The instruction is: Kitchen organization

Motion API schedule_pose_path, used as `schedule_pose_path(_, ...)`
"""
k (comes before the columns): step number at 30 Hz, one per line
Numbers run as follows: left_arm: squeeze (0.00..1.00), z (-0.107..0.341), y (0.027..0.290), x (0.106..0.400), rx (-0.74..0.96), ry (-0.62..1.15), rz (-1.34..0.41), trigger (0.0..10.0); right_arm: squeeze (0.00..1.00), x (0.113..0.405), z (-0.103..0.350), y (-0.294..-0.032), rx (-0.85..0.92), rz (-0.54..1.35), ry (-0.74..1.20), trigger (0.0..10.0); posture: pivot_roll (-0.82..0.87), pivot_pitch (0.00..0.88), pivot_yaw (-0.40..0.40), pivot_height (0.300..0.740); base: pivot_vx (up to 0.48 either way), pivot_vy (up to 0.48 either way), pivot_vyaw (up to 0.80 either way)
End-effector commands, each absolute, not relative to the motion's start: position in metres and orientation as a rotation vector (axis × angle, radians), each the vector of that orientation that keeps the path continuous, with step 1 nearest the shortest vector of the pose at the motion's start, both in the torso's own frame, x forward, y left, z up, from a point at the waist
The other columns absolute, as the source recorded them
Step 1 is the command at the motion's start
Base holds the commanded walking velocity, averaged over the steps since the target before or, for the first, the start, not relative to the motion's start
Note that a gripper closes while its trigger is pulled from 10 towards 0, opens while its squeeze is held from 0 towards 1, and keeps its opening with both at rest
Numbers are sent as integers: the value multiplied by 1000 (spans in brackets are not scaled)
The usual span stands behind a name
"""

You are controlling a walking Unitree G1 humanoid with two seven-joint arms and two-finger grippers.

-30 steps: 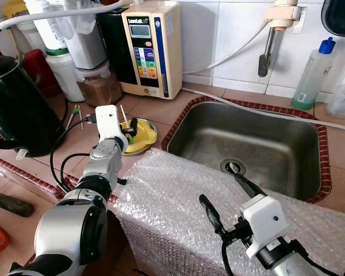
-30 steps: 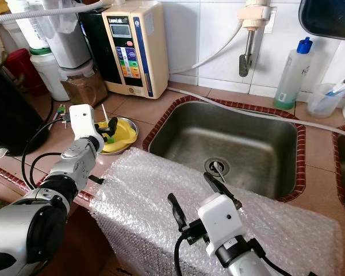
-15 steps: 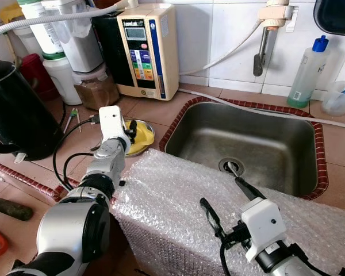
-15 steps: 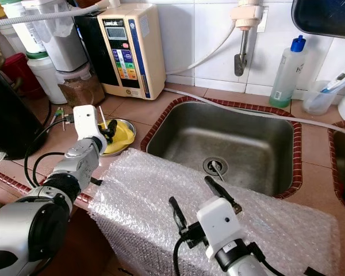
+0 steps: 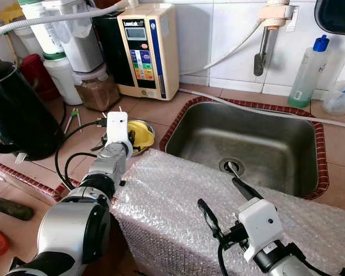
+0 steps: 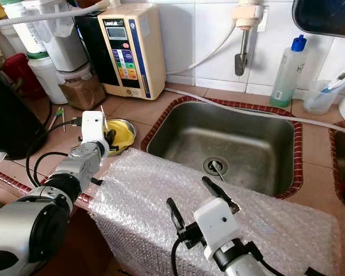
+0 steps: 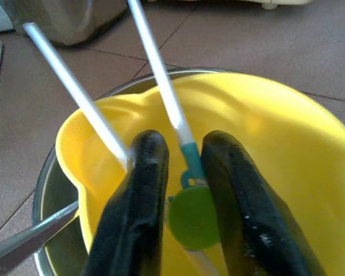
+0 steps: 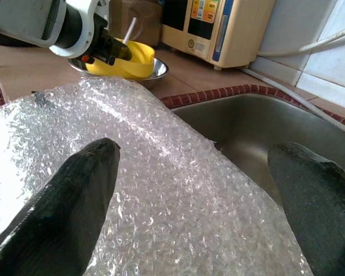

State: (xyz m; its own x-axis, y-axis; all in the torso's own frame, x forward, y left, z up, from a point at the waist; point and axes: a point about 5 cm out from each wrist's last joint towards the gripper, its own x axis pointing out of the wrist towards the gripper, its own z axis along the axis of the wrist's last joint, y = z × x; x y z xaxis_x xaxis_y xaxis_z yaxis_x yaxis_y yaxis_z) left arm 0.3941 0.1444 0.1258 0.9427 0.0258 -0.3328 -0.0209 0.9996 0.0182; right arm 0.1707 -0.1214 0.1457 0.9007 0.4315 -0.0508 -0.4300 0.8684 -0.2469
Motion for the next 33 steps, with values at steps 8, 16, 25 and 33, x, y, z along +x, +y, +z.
schedule_pose_path(8,0,116,151,390,58,400,26,0,161,170,147,-118,-261,472,-8,10000,-157,0,156,740,0,0,0)
schedule_pose_path(16,0,115,154,389,87,418,28,0,161,171,145,-117,-267,476,-8,10000,-149,0,155,740,0,0,0)
schedule_pose_path(25,0,111,160,387,132,439,-20,0,161,174,145,-118,-272,479,-10,10000,-145,0,153,740,0,0,0)
schedule_pose_path(33,0,116,171,388,203,417,-71,0,161,174,144,-118,-273,483,-9,10000,-131,0,147,740,0,0,0)
